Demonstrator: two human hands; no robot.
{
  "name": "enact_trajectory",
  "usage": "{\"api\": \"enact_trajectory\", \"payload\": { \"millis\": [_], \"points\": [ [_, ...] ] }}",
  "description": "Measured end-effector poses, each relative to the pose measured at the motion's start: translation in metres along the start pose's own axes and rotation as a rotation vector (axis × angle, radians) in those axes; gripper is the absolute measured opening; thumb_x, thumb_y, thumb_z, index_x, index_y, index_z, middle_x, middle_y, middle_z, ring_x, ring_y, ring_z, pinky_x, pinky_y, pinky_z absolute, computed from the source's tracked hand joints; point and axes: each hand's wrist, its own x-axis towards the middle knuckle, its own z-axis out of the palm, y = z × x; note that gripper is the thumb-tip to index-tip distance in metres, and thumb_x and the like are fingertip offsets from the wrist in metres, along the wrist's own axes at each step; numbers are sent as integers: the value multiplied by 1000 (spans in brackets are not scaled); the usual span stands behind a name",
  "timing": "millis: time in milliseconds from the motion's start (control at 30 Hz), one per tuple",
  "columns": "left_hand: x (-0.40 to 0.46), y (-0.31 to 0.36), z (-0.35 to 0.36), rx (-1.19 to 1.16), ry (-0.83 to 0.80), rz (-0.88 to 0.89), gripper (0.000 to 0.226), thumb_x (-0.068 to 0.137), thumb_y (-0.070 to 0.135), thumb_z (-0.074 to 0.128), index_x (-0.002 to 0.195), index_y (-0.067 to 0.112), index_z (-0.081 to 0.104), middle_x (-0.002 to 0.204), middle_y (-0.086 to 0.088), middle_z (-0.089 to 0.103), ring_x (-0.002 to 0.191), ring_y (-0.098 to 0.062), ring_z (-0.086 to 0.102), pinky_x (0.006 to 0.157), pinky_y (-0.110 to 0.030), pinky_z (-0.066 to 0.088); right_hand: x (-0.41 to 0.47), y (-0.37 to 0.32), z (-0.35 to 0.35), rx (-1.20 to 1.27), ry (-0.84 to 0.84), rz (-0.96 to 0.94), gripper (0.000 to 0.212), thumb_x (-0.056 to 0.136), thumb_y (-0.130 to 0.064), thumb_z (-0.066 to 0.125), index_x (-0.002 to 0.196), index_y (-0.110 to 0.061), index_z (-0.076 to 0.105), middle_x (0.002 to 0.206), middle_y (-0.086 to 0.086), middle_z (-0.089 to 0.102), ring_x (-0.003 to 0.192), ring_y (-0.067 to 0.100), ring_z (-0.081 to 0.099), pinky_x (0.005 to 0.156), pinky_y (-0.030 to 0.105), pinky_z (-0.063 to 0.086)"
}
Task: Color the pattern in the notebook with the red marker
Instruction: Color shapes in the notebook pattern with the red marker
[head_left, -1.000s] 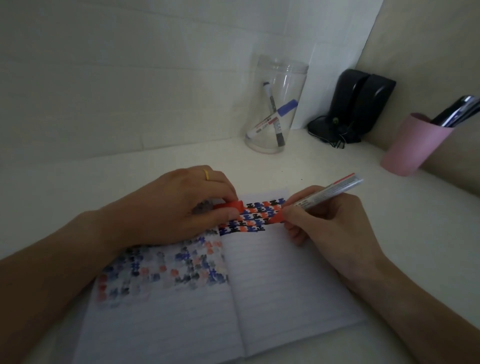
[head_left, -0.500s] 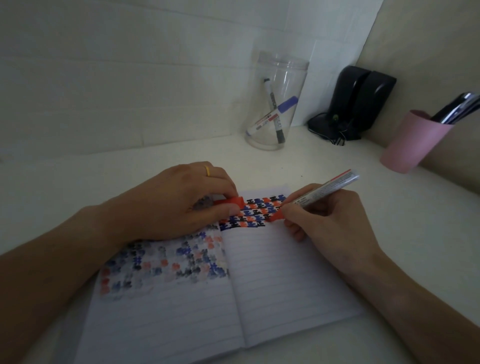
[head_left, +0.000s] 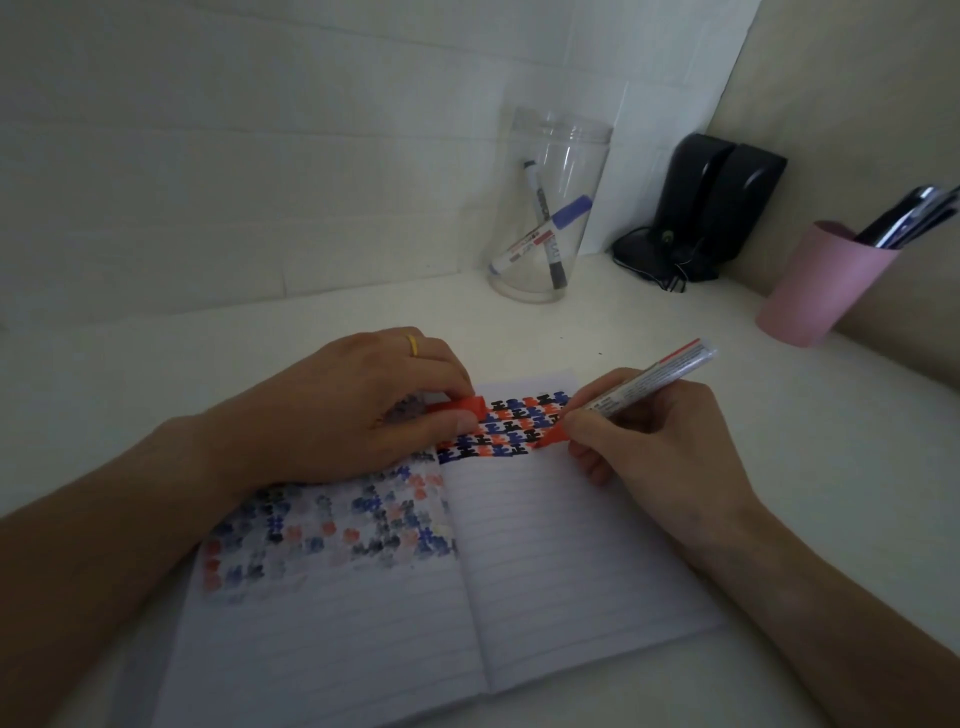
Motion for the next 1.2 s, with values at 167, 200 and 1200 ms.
{"api": "enact_trajectory", "payload": {
  "millis": [167, 200, 1200],
  "points": [
    [0, 0, 0, 3, 1, 2, 35, 99, 52, 48, 111, 27, 71, 112, 15, 71, 101, -5, 64, 88, -32, 53, 0, 1, 1, -19, 18, 9, 17, 63, -31, 72, 72, -18, 78, 58, 4, 74, 51, 19, 69, 53, 32, 59],
    [0, 0, 0, 4, 1, 2, 36, 99, 52, 48, 111, 27, 72, 112, 14, 71, 101, -5, 64, 88, -32, 53, 0, 1, 0, -8, 18, 10, 16, 64, -30, 73, 72, -17, 78, 58, 4, 74, 51, 18, 69, 53, 31, 58],
    [0, -1, 1, 15, 8, 13, 35, 100, 52, 49, 111, 27, 72, 111, 14, 71, 101, -3, 64, 87, -31, 54, -1, -3, 1, -33, 34, 23, 15, 66, -30, 73, 72, -16, 77, 58, -2, 72, 52, 8, 65, 54, 26, 53]
  ]
}}
